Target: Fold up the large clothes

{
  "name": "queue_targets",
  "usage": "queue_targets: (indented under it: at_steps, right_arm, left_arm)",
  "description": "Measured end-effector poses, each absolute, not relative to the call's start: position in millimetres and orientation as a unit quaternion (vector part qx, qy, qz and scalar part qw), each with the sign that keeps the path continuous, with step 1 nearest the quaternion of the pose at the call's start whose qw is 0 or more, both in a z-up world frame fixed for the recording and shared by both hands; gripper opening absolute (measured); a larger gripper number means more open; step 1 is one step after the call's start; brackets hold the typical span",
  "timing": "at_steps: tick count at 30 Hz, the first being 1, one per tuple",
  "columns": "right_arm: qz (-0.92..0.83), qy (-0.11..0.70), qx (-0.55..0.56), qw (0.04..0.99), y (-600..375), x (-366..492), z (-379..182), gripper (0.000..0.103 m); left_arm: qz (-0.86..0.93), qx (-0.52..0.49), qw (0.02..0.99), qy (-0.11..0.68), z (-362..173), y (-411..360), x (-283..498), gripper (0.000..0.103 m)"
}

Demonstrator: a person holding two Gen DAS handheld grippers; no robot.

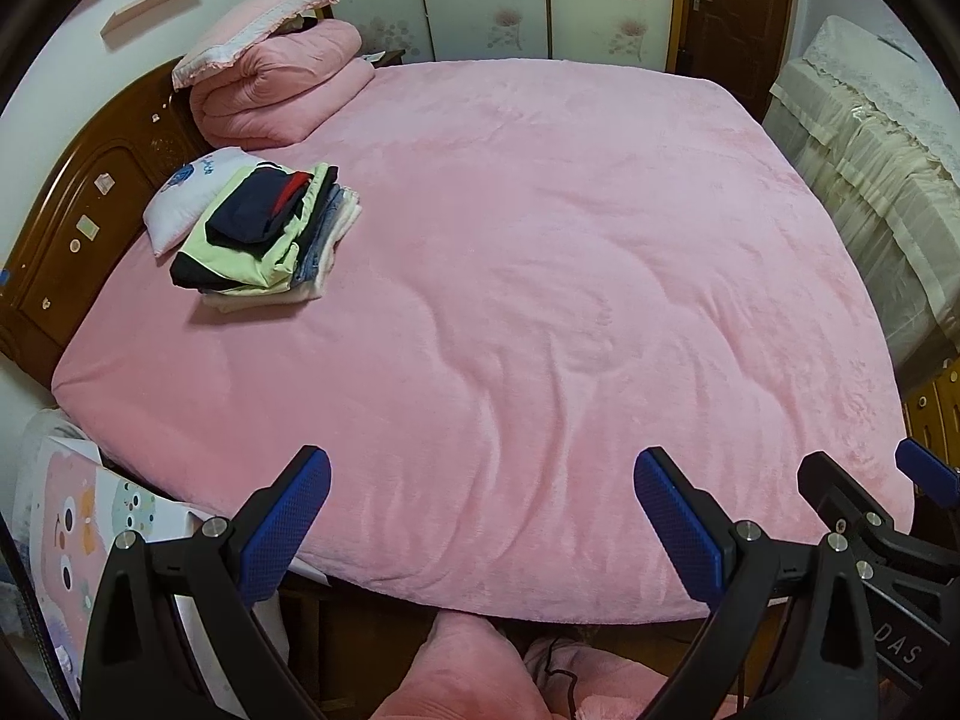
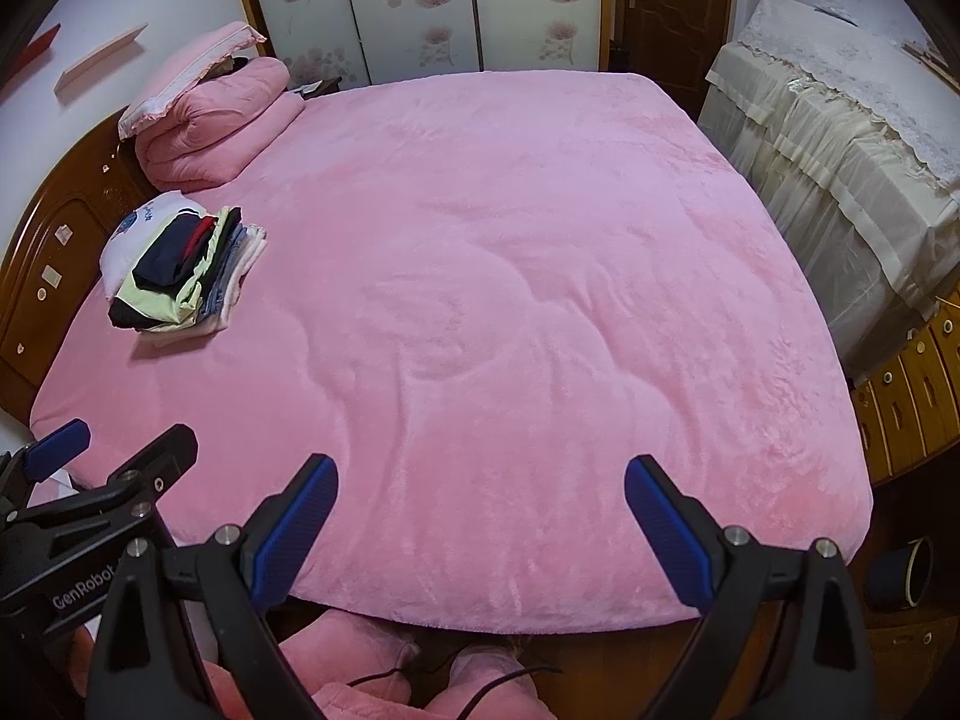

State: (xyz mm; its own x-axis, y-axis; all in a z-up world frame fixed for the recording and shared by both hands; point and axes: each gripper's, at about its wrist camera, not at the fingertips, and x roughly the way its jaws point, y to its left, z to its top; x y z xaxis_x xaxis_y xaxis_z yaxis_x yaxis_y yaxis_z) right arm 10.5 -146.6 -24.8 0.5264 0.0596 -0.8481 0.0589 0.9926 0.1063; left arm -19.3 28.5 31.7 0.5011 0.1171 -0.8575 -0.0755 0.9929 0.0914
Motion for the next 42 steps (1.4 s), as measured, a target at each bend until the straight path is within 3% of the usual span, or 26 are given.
queue_targets:
  at_steps: [42]
  right_arm:
    - [0.008,0.496,0.075,0.865,-180,24,-35,0.097]
  left_arm:
    - [0.067,0.038,0.862,0.500,31,-2,-13,0.100]
